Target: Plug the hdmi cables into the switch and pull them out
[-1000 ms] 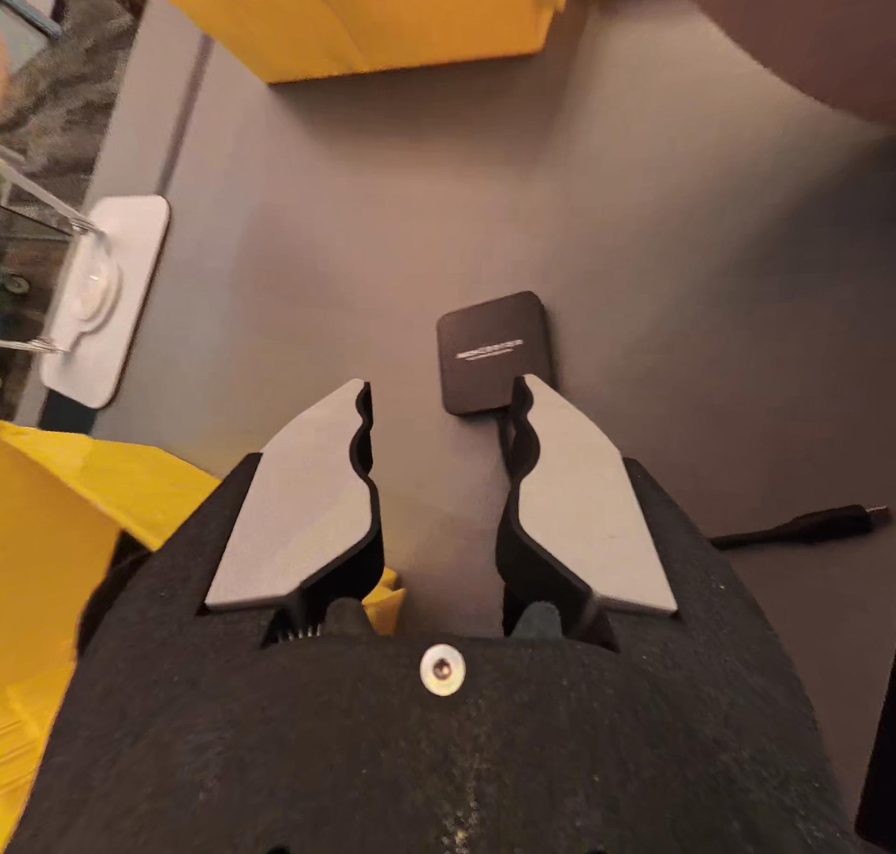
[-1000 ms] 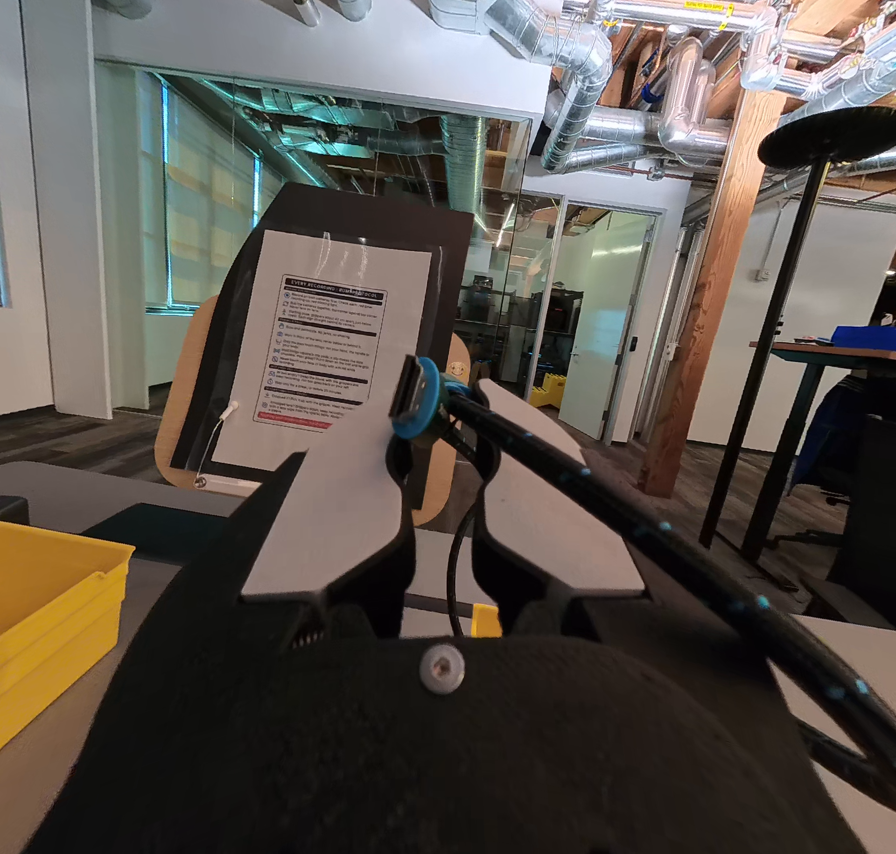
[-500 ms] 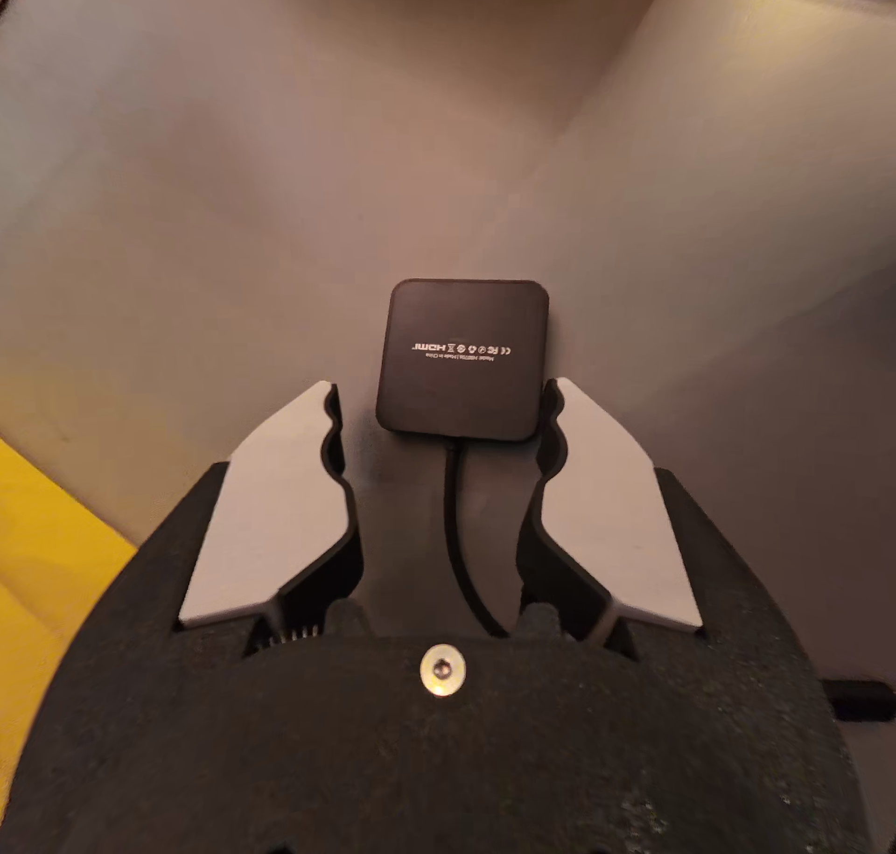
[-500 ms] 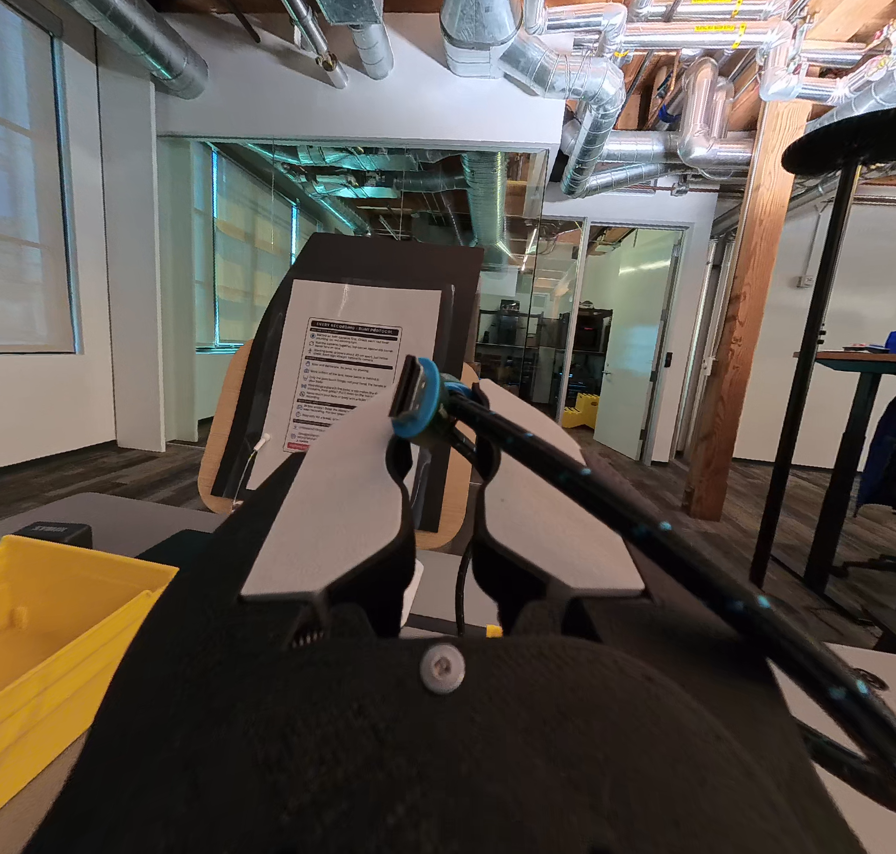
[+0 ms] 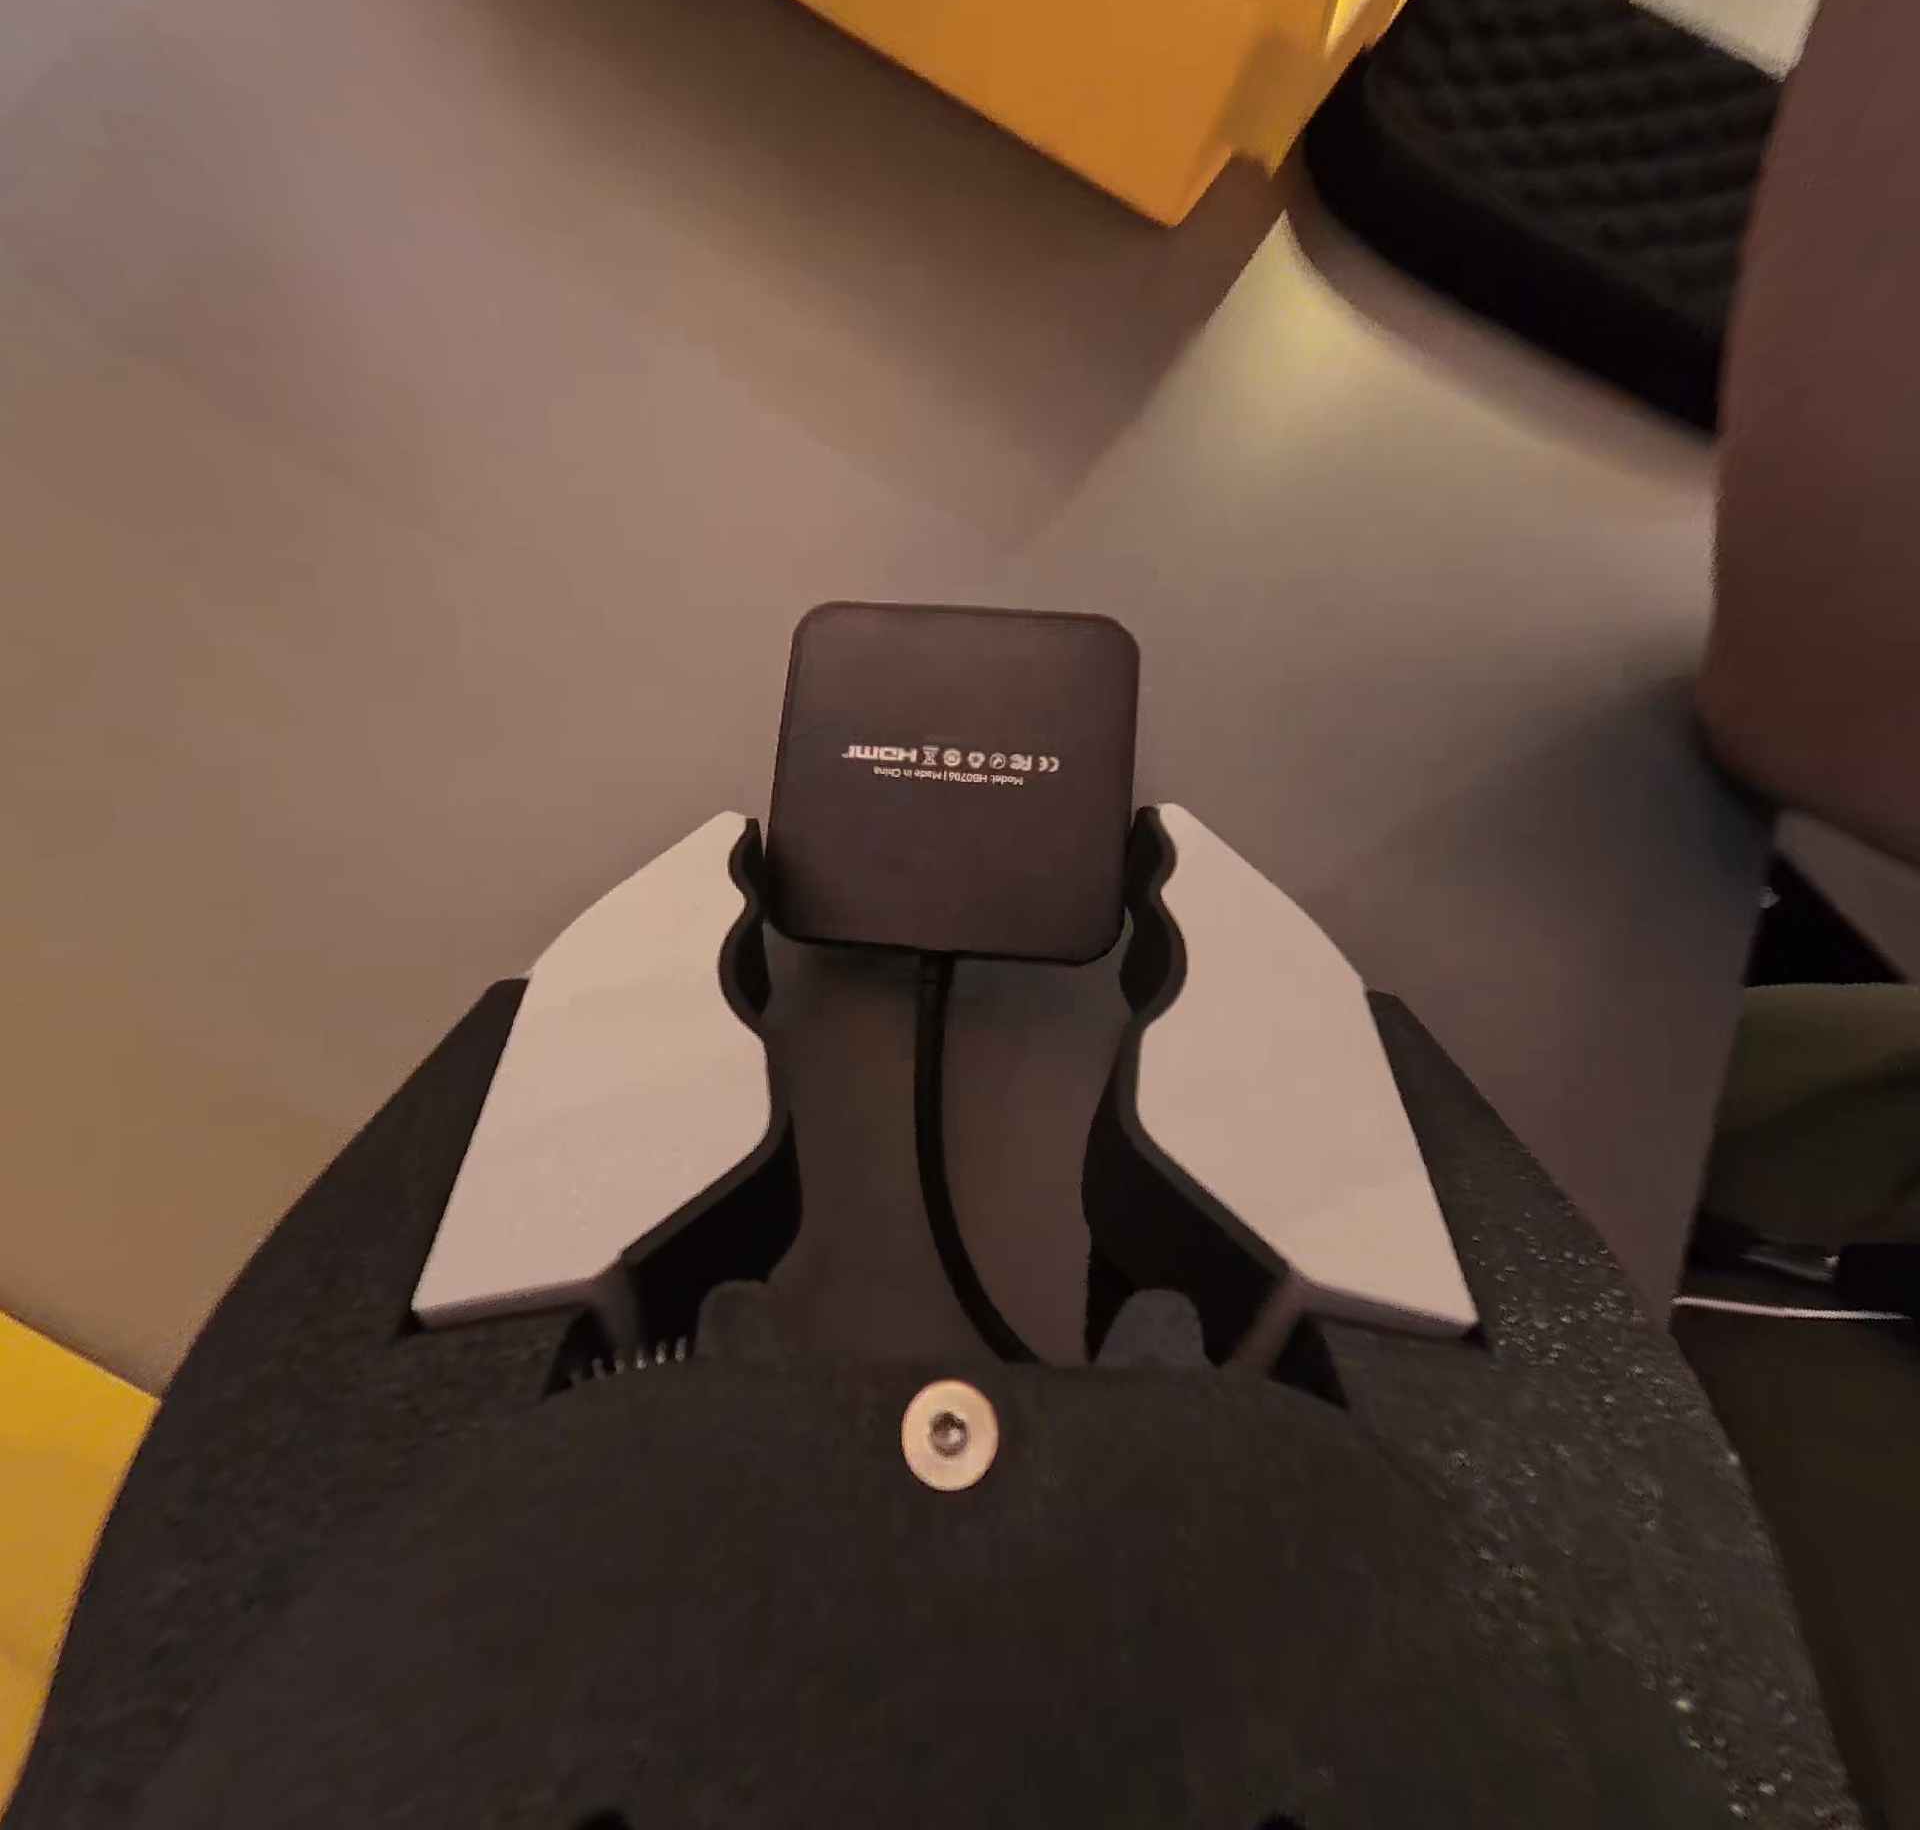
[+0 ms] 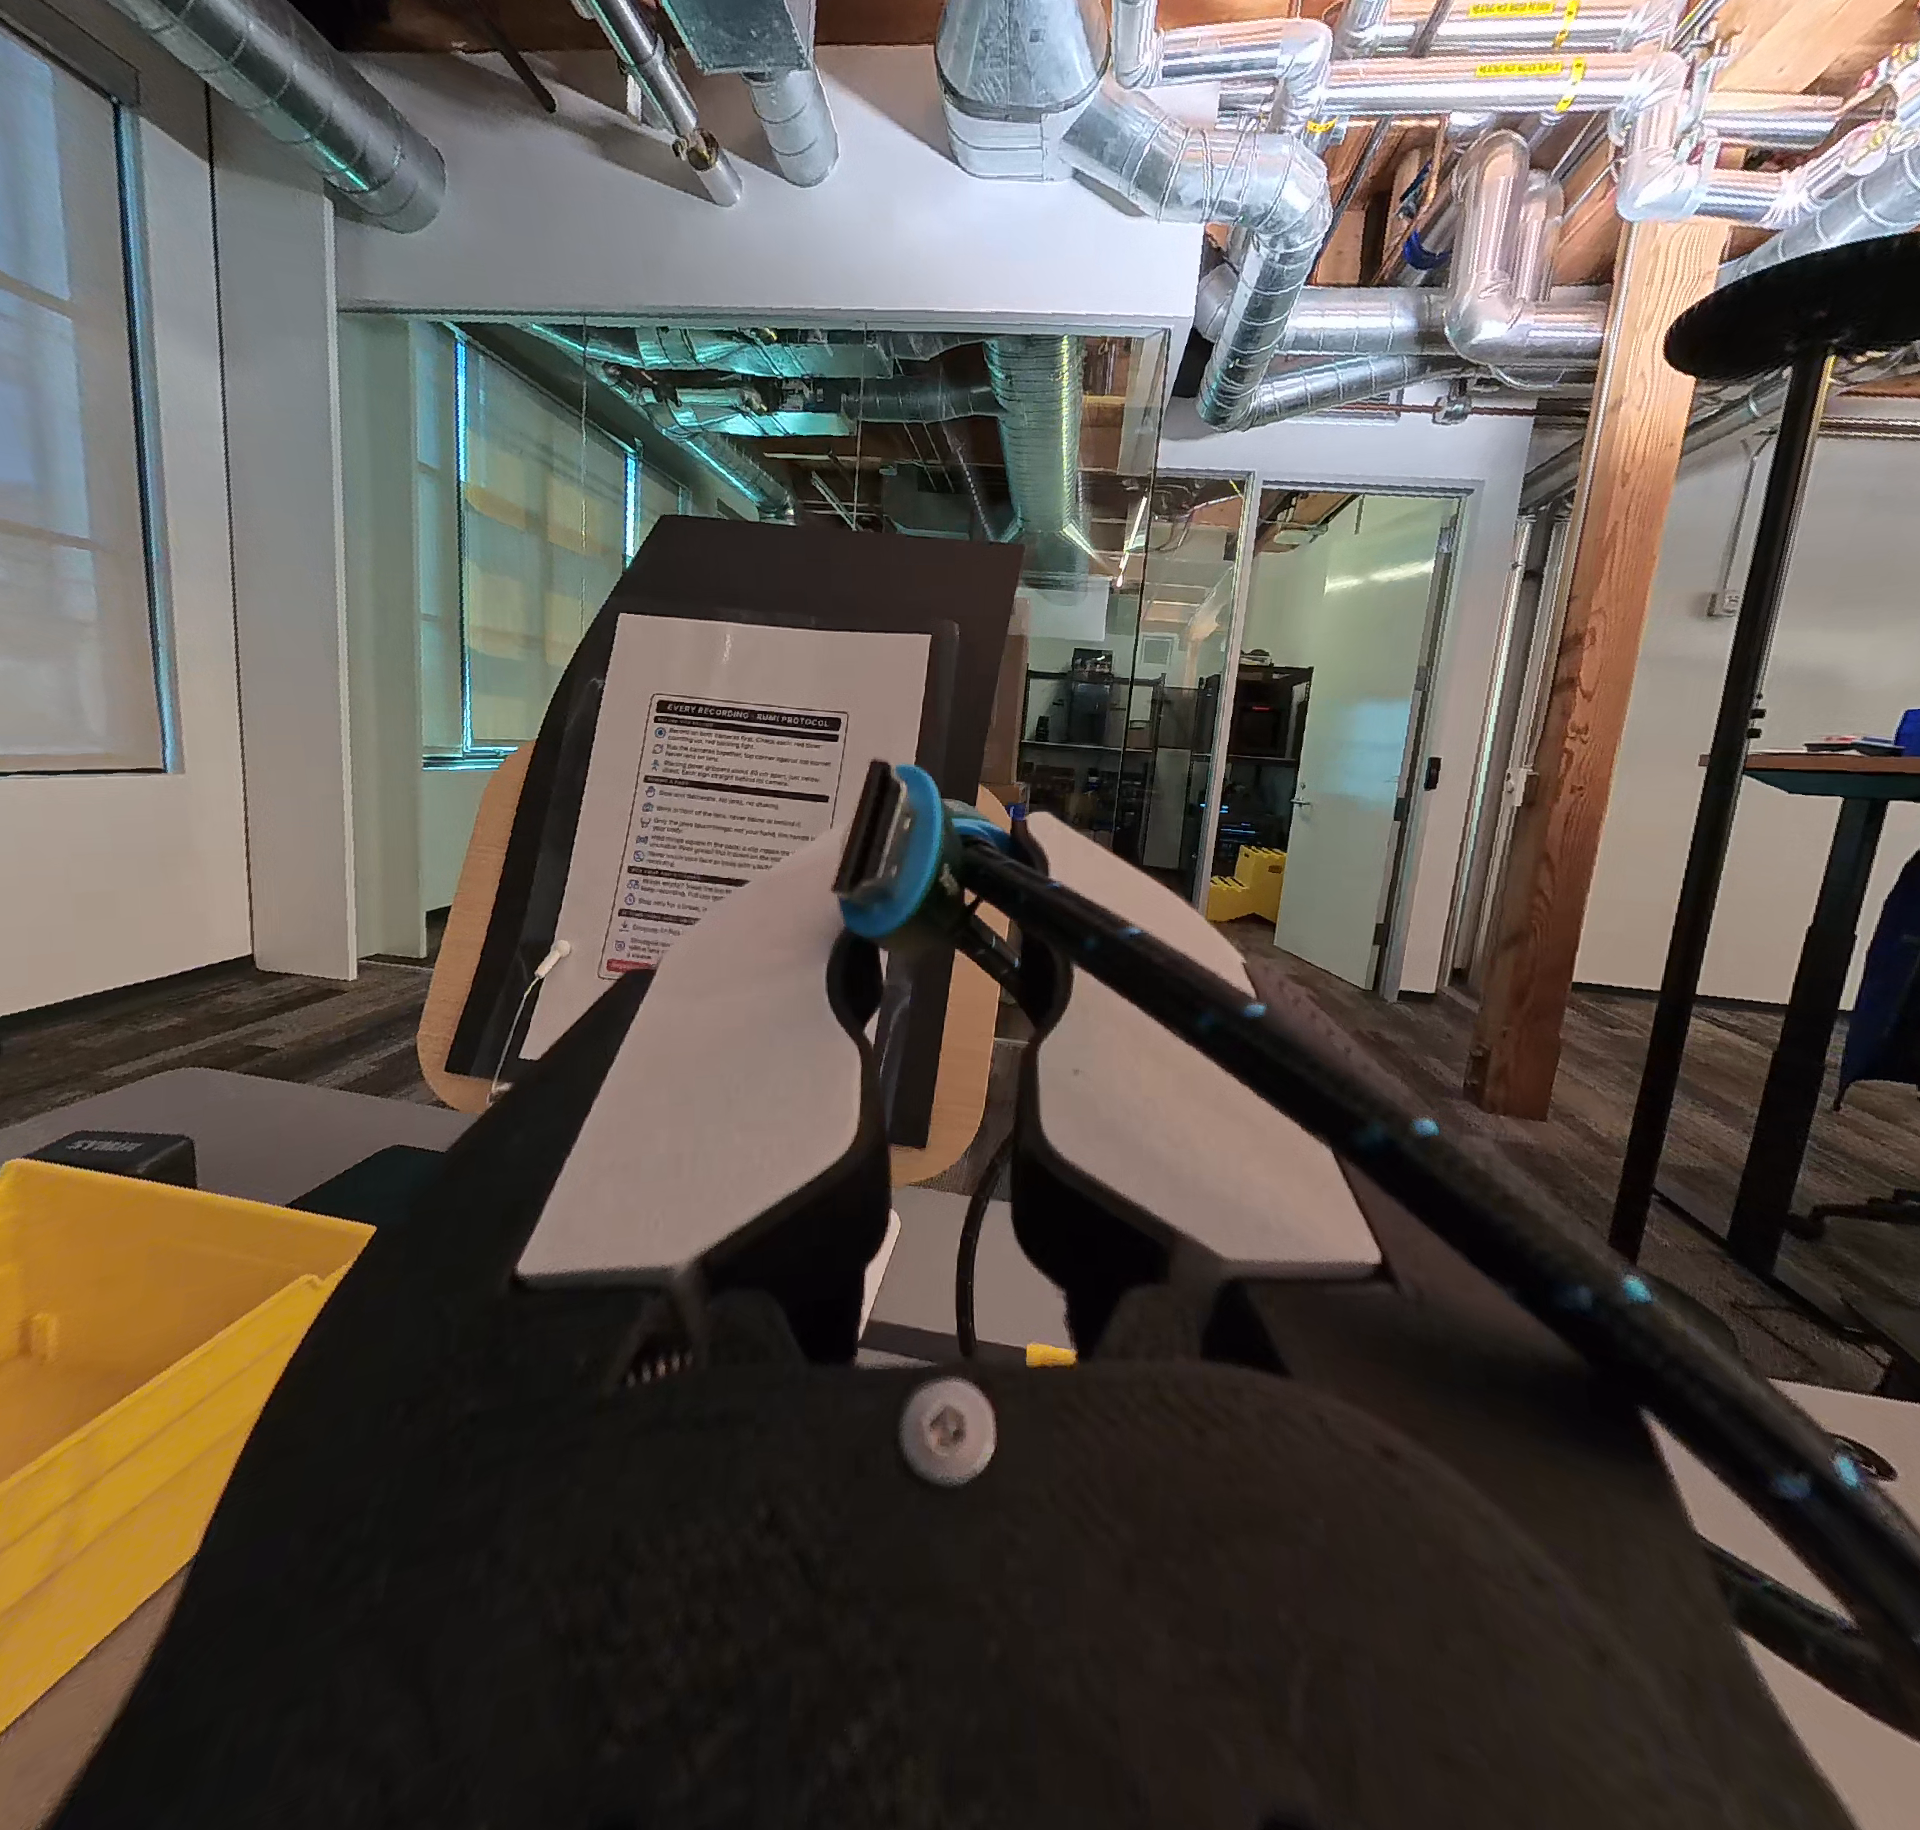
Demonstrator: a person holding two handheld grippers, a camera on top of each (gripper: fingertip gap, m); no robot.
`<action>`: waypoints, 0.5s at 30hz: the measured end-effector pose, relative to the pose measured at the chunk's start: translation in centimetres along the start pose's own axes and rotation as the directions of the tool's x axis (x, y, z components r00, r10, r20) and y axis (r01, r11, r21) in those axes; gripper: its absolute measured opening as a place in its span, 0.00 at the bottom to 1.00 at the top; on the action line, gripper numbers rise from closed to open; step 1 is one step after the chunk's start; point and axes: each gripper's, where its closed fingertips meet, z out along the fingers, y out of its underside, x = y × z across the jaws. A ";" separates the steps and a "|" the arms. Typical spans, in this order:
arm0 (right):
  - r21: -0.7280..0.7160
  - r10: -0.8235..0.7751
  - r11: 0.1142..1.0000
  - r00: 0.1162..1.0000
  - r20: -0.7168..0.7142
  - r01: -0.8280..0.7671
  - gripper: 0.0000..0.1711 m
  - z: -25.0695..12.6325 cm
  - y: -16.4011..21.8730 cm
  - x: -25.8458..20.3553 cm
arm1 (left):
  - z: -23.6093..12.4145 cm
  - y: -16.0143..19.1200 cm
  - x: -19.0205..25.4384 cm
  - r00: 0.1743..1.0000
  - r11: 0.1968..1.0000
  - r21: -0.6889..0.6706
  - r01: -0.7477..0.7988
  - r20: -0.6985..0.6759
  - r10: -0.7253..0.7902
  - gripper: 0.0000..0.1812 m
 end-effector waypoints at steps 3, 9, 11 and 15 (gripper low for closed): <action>-0.013 -0.003 1.000 1.000 0.010 0.003 0.13 0.0 0.2 0.1 | -1.8 -2.9 -0.3 0.999 0.998 0.066 -0.023 0.027 0.022 0.36; 0.005 -0.029 1.000 0.997 0.074 0.029 0.13 0.1 0.1 -0.8 | -7.9 -12.6 -2.6 0.986 0.967 0.225 -0.123 0.139 0.093 0.36; 0.033 -0.054 0.998 0.992 0.111 0.051 0.13 0.0 -0.2 -1.6 | -10.1 -15.8 -4.2 0.975 0.952 0.268 -0.149 0.199 0.097 0.36; 0.119 -0.081 0.991 0.975 0.208 0.057 0.13 -0.4 -1.4 -3.9 | -14.3 -20.9 -7.8 0.971 0.915 0.387 -0.115 0.238 0.021 0.36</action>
